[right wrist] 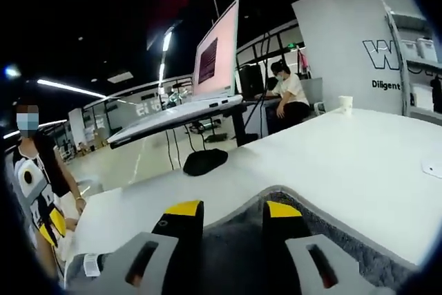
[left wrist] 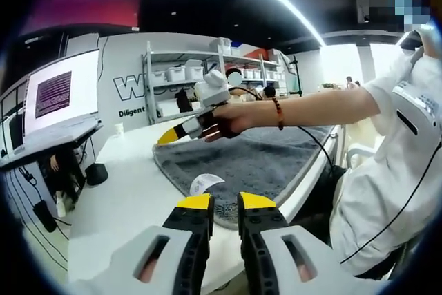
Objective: Open the folded towel by lifting each exposed corner and separating the folded layers until the towel lies flat within the target outline without major curled edges
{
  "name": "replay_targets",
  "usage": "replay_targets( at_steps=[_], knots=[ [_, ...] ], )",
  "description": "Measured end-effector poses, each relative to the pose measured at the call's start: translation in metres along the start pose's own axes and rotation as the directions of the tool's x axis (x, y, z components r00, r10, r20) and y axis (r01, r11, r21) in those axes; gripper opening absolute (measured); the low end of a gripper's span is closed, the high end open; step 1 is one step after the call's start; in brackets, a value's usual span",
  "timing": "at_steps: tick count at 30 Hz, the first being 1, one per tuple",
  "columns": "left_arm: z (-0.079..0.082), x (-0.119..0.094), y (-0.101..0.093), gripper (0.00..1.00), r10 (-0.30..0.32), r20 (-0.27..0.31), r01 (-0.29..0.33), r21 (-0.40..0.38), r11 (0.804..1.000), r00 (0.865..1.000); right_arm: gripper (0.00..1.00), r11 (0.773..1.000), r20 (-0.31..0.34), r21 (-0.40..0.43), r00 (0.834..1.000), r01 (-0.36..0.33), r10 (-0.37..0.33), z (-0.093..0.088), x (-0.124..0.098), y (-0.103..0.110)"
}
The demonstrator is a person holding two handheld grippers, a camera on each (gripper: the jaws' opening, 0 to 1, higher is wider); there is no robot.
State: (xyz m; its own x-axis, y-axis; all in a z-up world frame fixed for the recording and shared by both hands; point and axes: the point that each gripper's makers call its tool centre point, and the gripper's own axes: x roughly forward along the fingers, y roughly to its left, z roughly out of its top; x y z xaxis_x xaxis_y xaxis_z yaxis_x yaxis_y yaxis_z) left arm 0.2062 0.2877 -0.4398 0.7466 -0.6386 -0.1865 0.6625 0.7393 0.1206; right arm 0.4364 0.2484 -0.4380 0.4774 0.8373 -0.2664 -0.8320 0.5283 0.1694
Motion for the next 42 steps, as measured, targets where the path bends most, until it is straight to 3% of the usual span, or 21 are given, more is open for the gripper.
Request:
replay_targets(
  at_steps=[10, 13, 21, 35, 42],
  knots=[
    [0.003, 0.008, -0.005, 0.17, -0.012, 0.009, 0.012, -0.002, 1.000, 1.000, 0.33, 1.000, 0.019, -0.028, 1.000, -0.006, 0.007, 0.016, -0.014, 0.001],
    [0.005, 0.010, -0.007, 0.18, -0.018, 0.014, 0.018, -0.002, 1.000, 1.000, 0.36, 0.997, -0.006, -0.080, 1.000, 0.000, -0.001, 0.012, -0.016, 0.002],
    [0.008, 0.016, -0.011, 0.22, -0.027, 0.028, 0.027, -0.013, 1.000, 0.999, 0.39, 0.996, -0.029, -0.089, 0.999, -0.017, 0.014, -0.008, -0.021, 0.011],
    [0.024, 0.018, -0.015, 0.30, -0.024, 0.100, 0.028, -0.042, 0.999, 0.995, 0.44, 0.993, 0.004, -0.120, 1.000, -0.020, 0.020, 0.000, -0.039, 0.019],
    [0.030, 0.023, -0.021, 0.33, -0.034, 0.119, 0.040, -0.048, 0.998, 0.992, 0.48, 0.985, 0.010, -0.170, 0.999, -0.038, 0.040, -0.002, -0.053, 0.038]
  ],
)
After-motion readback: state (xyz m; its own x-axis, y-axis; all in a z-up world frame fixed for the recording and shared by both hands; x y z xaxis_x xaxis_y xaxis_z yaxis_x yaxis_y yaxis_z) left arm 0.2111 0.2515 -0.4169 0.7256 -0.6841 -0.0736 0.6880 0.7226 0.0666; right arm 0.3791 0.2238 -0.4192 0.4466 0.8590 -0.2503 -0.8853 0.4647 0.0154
